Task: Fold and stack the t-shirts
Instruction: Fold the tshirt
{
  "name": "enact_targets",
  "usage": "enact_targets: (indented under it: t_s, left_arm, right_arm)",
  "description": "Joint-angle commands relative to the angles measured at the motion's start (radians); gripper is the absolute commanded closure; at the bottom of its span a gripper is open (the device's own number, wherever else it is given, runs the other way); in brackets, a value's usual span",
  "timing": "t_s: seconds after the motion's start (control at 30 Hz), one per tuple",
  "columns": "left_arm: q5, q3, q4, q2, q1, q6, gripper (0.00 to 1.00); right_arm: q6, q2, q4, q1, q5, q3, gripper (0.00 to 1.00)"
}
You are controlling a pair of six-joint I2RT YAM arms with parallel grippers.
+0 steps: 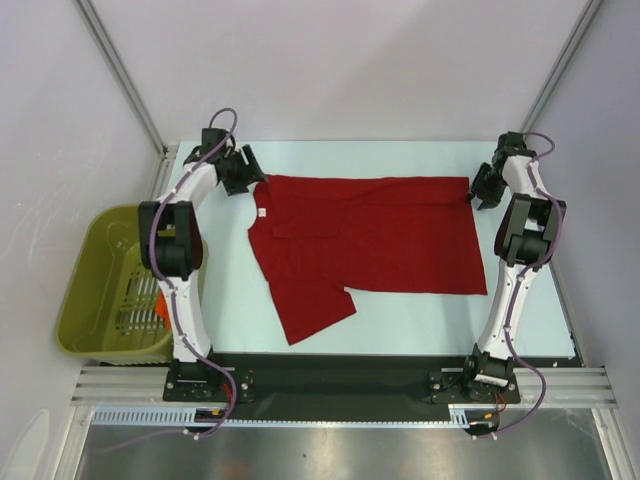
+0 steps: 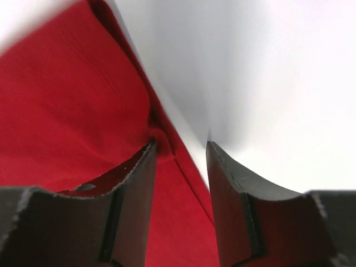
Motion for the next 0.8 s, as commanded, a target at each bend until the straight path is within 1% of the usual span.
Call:
enact_targets:
  t_s: [0.0, 0.03, 0.07, 0.1, 0.13, 0.17, 0.2, 0.23, 0.27, 0.3, 0.33, 0.37, 0.4, 0.43, 0.47, 0.53, 0.6, 0.63, 0.67, 0.73, 0.77]
  left_arm:
    - [-0.050, -0.113, -0.018, -0.199, -0.026, 0.026, 0.28]
    - [-0.047, -0.174, -0.027, -0.227, -0.032, 0.026, 0.28]
    - [-0.036, -0.208, -0.040, -0.289, -0.045, 0.025, 0.30]
    - [-0.022, -0.243, -0.040, -0.316, -0.053, 0.029, 0.31]
    - [-0.005, -0.323, -0.028, -0.349, -0.062, 0.031, 0.33]
    - [0.042, -0.363, -0.009, -0.397, -0.075, 0.041, 0.35]
    - [0.061, -0.398, 0.012, -0.416, -0.078, 0.045, 0.35]
    - [0.076, -0.450, 0.015, -0.426, -0.079, 0.045, 0.36]
    - [0.111, -0.469, 0.015, -0.434, -0.079, 0.043, 0.36]
    - [0.130, -0.483, 0.008, -0.437, -0.079, 0.045, 0.36]
    - [0.143, -0.491, -0.001, -0.433, -0.079, 0.049, 0.36]
    - [0.151, -0.494, -0.011, -0.428, -0.079, 0.051, 0.32]
    - [0.159, -0.498, -0.021, -0.425, -0.079, 0.048, 0.31]
    - [0.160, -0.509, -0.021, -0.425, -0.078, 0.048, 0.31]
    - [0.164, -0.517, -0.015, -0.425, -0.078, 0.046, 0.30]
    - [0.183, -0.535, 0.000, -0.416, -0.078, 0.037, 0.31]
    - [0.197, -0.546, 0.020, -0.407, -0.078, 0.014, 0.36]
    - [0.203, -0.564, 0.035, -0.404, -0.078, 0.005, 0.37]
    - [0.205, -0.572, 0.049, -0.402, -0.078, -0.009, 0.40]
    - [0.196, -0.595, 0.083, -0.400, -0.078, -0.023, 0.43]
    - [0.193, -0.600, 0.090, -0.396, -0.078, -0.033, 0.46]
  right_arm:
    - [0.026, -0.171, -0.047, -0.002, 0.082, -0.067, 0.53]
    - [0.032, -0.198, -0.036, 0.007, 0.070, -0.091, 0.53]
    - [0.046, -0.232, -0.028, 0.015, 0.053, -0.114, 0.53]
    - [0.055, -0.296, 0.010, 0.024, 0.027, -0.165, 0.53]
    - [0.064, -0.335, 0.048, 0.053, -0.055, -0.211, 0.52]
    - [0.092, -0.366, 0.138, 0.071, -0.111, -0.250, 0.52]
    - [0.106, -0.393, 0.179, 0.097, -0.163, -0.317, 0.52]
    - [0.124, -0.433, 0.211, 0.122, -0.234, -0.341, 0.52]
    - [0.156, -0.449, 0.245, 0.175, -0.271, -0.367, 0.52]
    - [0.232, -0.461, 0.342, 0.200, -0.315, -0.402, 0.52]
    - [0.286, -0.467, 0.405, 0.225, -0.419, -0.464, 0.50]
    - [0.332, -0.458, 0.459, 0.293, -0.467, -0.492, 0.49]
    - [0.377, -0.444, 0.562, 0.321, -0.513, -0.511, 0.48]
    - [0.446, -0.424, 0.602, 0.358, -0.598, -0.522, 0.48]
    - [0.460, -0.377, 0.642, 0.419, -0.622, -0.516, 0.50]
    - [0.494, -0.335, 0.656, 0.478, -0.647, -0.502, 0.52]
    - [0.543, -0.292, 0.722, 0.539, -0.668, -0.513, 0.55]
    - [0.557, -0.280, 0.733, 0.556, -0.670, -0.514, 0.60]
    - [0.569, -0.271, 0.731, 0.570, -0.665, -0.511, 0.63]
    - [0.581, -0.243, 0.731, 0.590, -0.659, -0.517, 0.66]
    - [0.589, -0.237, 0.731, 0.593, -0.656, -0.523, 0.66]
